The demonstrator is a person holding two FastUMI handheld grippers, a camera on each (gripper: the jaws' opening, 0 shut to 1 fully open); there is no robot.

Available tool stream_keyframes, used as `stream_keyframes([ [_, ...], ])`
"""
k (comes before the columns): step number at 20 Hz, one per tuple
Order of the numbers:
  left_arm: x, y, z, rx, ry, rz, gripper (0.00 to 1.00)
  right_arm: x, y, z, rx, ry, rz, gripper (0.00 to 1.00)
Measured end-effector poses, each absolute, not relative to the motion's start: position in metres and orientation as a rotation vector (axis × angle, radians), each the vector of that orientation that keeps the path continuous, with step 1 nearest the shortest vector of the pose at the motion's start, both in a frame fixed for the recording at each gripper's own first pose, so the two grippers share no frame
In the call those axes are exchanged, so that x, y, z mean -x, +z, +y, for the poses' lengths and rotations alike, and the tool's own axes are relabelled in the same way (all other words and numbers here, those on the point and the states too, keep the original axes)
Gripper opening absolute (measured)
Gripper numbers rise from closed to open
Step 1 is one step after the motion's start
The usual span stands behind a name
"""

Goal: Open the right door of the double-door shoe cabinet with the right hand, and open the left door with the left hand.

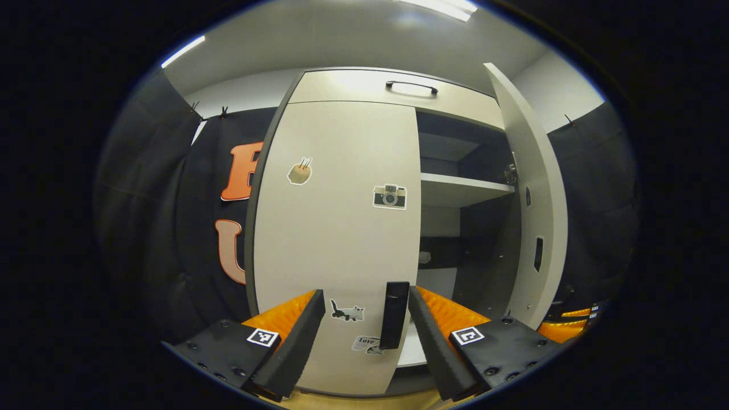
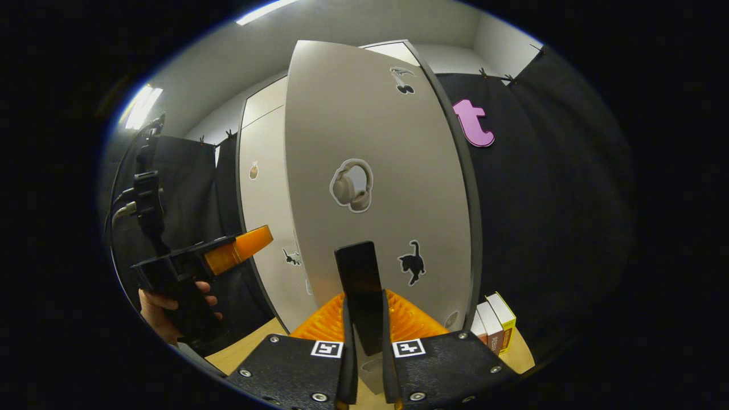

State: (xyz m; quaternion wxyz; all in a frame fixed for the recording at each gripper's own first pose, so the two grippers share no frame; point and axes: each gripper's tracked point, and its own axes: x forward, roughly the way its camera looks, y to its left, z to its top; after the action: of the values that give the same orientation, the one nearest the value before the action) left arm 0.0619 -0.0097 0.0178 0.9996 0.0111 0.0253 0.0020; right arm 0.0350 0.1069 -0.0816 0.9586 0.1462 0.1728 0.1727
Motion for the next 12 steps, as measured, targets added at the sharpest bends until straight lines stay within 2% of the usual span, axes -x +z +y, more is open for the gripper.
stream_keyframes([
  [11, -0.075, -0.003, -0.042, -0.023, -0.020, 0.097, 0.95, -0.010, -0.082, 0.046, -0.294, 0.228, 0.325, 0.14],
  [12, -0.076, -0.005, -0.043, -0.020, -0.019, 0.102, 0.95, -0.006, -0.083, 0.044, -0.295, 0.222, 0.332, 0.17],
])
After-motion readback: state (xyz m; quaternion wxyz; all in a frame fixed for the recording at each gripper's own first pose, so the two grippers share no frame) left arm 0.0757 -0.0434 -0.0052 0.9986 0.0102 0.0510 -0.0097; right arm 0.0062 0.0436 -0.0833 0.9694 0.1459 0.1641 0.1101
